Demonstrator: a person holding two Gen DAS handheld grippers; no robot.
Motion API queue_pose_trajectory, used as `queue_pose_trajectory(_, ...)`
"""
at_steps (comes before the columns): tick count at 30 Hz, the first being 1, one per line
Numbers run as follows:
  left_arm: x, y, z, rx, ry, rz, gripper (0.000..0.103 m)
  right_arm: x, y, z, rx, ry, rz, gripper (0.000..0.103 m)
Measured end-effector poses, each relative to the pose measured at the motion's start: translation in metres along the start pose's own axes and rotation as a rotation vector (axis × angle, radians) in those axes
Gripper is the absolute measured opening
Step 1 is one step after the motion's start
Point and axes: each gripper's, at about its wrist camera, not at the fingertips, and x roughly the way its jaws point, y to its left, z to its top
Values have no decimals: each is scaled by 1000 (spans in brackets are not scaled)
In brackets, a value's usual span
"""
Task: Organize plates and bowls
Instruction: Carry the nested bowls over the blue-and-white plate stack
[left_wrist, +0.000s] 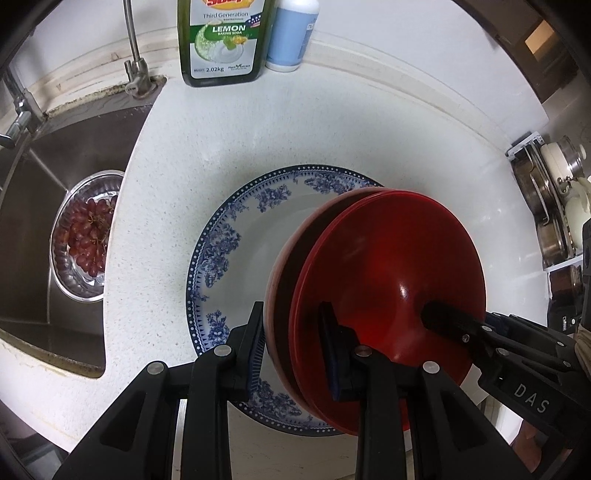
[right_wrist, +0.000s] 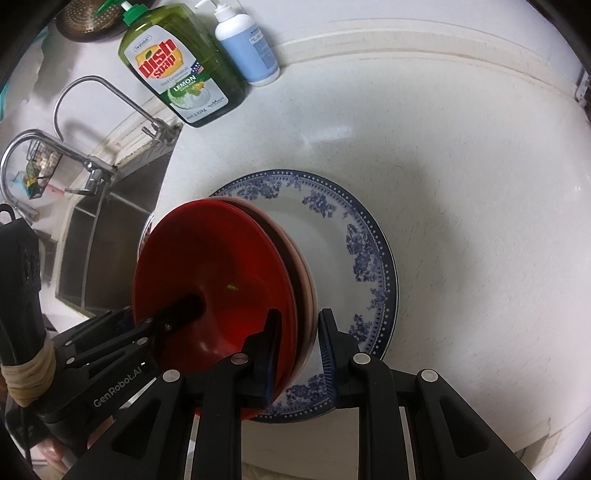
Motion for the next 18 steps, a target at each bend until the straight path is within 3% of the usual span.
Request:
queue_pose_trajectory(12,4,2,6,27,-14,-9,28,2,2,5,6,-17,-6,24)
queue_pose_trajectory(15,4,2,5,39,-18,-7,34,0,4,5,-11,-43,-15,25)
queue_pose_trajectory(16,3,2,5,45,-23,-4,39,-2,5,4,-18,-51,-16,26)
queue_pose_trajectory(18,-1,3,3,61,-42,8,42,-5,7,2,-20,-73,-18,39)
